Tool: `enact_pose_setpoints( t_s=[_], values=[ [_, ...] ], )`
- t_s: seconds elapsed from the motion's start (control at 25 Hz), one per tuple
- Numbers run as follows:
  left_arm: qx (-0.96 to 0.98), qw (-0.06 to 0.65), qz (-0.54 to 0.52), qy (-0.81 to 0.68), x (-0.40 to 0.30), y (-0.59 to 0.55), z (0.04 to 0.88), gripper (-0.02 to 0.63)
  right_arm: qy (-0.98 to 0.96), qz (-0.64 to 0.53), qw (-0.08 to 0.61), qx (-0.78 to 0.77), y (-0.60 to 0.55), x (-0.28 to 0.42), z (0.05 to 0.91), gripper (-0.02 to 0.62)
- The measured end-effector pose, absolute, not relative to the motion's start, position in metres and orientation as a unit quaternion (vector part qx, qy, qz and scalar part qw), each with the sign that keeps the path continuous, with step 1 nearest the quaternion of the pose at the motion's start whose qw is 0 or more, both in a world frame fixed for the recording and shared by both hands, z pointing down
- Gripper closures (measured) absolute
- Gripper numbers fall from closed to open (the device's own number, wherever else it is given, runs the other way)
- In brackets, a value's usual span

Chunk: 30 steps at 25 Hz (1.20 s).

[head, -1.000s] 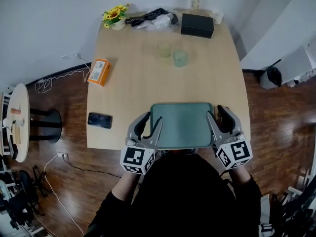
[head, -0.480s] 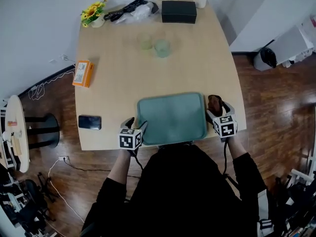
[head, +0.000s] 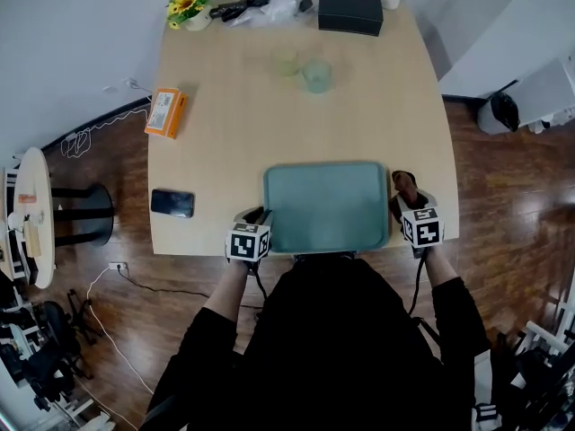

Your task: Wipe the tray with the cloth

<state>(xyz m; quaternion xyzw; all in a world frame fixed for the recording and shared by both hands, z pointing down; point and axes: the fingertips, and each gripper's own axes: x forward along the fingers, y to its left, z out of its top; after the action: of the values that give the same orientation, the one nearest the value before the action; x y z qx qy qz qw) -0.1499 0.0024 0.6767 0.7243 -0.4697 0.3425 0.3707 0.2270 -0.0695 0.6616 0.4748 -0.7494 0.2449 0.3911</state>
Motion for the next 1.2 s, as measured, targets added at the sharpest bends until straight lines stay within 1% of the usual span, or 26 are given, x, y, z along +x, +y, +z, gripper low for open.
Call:
enact_pose_setpoints(
  t_s=[0.08, 0.12, 0.2, 0.28, 0.44, 0.52, 0.64, 0.76, 0.88, 1.2],
  values=[
    [0.726, 0.375, 0.329, -0.473, -0.148, 0.002, 0.677, 0.56, -0.759, 0.229, 0.372, 0.482, -0.078, 0.219, 0.643, 0.462],
    [0.726, 0.376, 0.322, -0.478, -0.147, 0.001, 0.677, 0.561, -0.773, 0.217, 0.356, 0.478, -0.083, 0.206, 0.629, 0.462],
    [0.724, 0.376, 0.312, -0.486, -0.147, 0.001, 0.677, 0.566, -0.812, 0.197, 0.324, 0.444, -0.091, 0.16, 0.605, 0.462],
    [0.726, 0.376, 0.304, -0.49, -0.148, 0.001, 0.676, 0.568, -0.85, 0.178, 0.311, 0.386, -0.094, 0.097, 0.594, 0.46],
    [0.732, 0.383, 0.299, -0.477, -0.147, 0.001, 0.677, 0.571, -0.882, 0.152, 0.338, 0.291, -0.098, -0.022, 0.611, 0.46],
    [0.735, 0.387, 0.298, -0.47, -0.146, 0.0, 0.677, 0.571, -0.882, 0.149, 0.361, 0.265, -0.101, -0.064, 0.628, 0.46],
    [0.735, 0.397, 0.286, -0.469, -0.146, 0.0, 0.675, 0.574, -0.877, 0.145, 0.391, 0.237, -0.101, -0.109, 0.646, 0.46],
    [0.731, 0.422, 0.252, -0.473, -0.15, -0.002, 0.675, 0.583, -0.873, 0.113, 0.418, 0.225, -0.101, -0.132, 0.657, 0.459],
    [0.732, 0.438, 0.229, -0.469, -0.153, -0.002, 0.676, 0.588, -0.872, 0.1, 0.426, 0.22, -0.086, -0.136, 0.659, 0.457],
    [0.734, 0.428, 0.232, -0.474, -0.157, 0.001, 0.675, 0.586, -0.881, 0.098, 0.448, 0.113, 0.043, -0.125, 0.657, 0.456]
  ],
)
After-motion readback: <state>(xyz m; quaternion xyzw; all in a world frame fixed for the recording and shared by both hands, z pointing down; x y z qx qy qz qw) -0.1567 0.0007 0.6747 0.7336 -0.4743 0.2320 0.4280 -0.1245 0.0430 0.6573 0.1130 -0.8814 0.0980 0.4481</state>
